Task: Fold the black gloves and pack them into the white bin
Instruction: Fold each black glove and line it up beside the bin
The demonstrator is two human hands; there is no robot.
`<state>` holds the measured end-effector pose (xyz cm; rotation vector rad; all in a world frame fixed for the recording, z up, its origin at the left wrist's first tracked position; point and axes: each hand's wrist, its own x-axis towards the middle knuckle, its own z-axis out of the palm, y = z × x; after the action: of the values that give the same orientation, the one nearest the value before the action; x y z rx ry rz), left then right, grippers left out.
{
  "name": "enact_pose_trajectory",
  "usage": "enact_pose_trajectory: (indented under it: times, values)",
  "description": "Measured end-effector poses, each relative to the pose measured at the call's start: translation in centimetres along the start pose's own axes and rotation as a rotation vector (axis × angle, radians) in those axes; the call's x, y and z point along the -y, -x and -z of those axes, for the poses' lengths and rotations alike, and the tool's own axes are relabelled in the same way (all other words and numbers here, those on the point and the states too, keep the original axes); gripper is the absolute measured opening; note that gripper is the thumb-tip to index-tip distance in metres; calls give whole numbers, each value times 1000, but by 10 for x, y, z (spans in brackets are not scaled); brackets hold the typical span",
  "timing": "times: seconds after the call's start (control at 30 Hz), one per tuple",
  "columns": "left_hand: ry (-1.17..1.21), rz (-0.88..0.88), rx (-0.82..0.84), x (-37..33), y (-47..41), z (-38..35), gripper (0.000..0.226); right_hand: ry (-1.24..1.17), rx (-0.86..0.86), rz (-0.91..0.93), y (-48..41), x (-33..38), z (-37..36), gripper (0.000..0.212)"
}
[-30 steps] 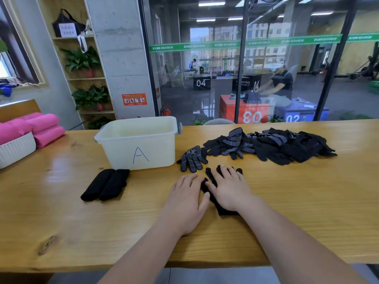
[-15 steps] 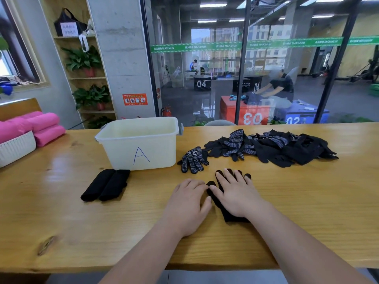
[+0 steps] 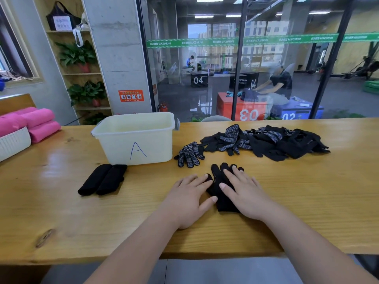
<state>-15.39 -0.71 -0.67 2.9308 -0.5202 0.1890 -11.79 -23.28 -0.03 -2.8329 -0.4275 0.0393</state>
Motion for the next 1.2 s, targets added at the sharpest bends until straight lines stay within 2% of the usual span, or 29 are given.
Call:
enact_pose_trajectory:
  times: [0.17, 0.3, 0.43, 0.5, 0.57, 0.63, 0.73, 0.8, 0.93, 1.2]
  values:
    - [-25, 28, 61, -2, -2, 1, 83, 105, 51, 109, 27, -16, 8, 72]
    - [-49, 75, 72, 0, -5, 4, 86, 4, -115, 135, 35, -17, 4, 68]
    - [41, -4, -161, -6, -7, 11, 66, -189, -333, 180, 40, -25, 7, 33]
    - [131, -22, -151, -10, -9, 9, 60, -188, -328, 194, 42, -26, 7, 21]
    - [128, -26, -127, -11, -11, 2, 59, -166, -315, 189, 41, -25, 6, 20]
    - [140, -20, -175, -8, -9, -4, 57, -161, -336, 193, 40, -24, 6, 20]
    - [173, -100, -301, -7, -5, -5, 42, -217, -422, 263, 42, -24, 6, 14]
    - [229, -168, -340, -8, -2, -5, 31, -237, -418, 304, 44, -26, 6, 15]
    - [253, -187, -291, -10, -1, -4, 24, -195, -308, 327, 44, -26, 6, 26]
    - [269, -153, -323, -15, 2, 0, 25, -90, -378, 264, 42, -25, 4, 18]
